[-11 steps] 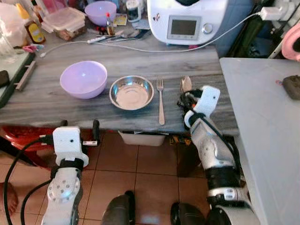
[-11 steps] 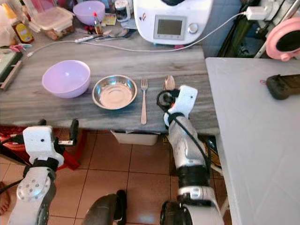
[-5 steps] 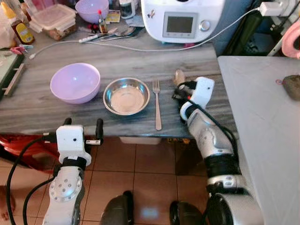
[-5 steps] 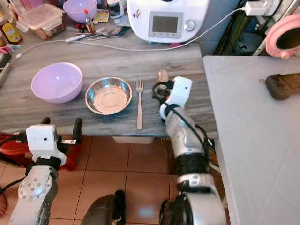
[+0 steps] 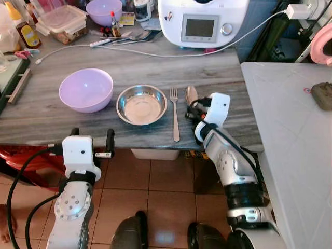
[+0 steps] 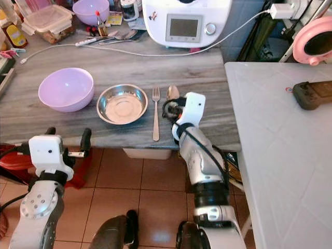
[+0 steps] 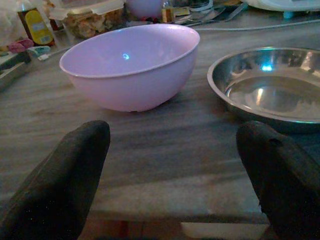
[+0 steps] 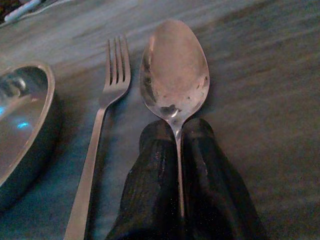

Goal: Setting the table

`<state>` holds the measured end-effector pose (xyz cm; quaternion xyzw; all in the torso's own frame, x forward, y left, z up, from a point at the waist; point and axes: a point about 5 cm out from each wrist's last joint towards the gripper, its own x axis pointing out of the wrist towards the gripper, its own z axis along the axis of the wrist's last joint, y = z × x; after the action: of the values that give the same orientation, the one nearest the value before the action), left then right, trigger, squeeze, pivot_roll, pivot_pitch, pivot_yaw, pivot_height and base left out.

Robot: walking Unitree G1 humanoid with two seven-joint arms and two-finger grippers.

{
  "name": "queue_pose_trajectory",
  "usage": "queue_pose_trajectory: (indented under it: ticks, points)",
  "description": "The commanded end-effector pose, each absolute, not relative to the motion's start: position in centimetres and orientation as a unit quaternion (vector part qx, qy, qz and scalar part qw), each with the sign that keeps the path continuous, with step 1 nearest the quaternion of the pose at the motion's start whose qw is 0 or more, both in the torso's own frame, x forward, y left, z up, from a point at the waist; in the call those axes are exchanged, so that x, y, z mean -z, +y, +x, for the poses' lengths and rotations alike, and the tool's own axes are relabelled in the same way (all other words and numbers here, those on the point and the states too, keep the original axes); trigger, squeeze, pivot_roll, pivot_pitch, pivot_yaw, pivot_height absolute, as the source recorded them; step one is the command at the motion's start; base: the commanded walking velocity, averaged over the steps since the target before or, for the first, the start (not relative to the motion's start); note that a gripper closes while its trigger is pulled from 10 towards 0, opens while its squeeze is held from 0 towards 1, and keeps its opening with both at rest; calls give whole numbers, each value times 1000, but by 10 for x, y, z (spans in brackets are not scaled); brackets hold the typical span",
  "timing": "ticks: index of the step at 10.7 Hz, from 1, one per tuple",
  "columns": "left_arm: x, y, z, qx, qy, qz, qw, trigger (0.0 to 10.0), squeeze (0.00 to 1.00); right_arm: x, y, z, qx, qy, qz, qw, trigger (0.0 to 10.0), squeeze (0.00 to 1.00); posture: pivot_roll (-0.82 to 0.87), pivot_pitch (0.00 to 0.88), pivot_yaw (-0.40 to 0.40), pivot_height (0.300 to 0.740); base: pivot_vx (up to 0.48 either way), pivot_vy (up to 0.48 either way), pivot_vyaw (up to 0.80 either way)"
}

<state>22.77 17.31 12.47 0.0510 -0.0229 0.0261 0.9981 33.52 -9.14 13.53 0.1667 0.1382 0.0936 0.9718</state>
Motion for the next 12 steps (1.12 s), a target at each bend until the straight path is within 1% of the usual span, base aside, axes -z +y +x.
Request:
queue_pose_trajectory:
  ticks: [1,3,5,12]
  points:
    - [-122,174,227,-27,-13,52,998,10000,0,-105,-91,323,-89,212,162,960,10000,0,63,212,32,740,0,0,0]
    - [-120,172,227,-23,-12,51,998,10000,0,-102,-94,321,-85,209,146,963,10000,0,63,203,32,740,0,0,0]
    - [-121,172,228,-20,-12,51,998,10000,0,-105,-96,327,-72,196,149,967,10000,0,68,198,36,740,0,0,0]
    - [-120,169,228,-14,-11,52,998,10000,0,-105,-78,335,-90,186,153,966,10000,0,70,196,40,740,0,0,0]
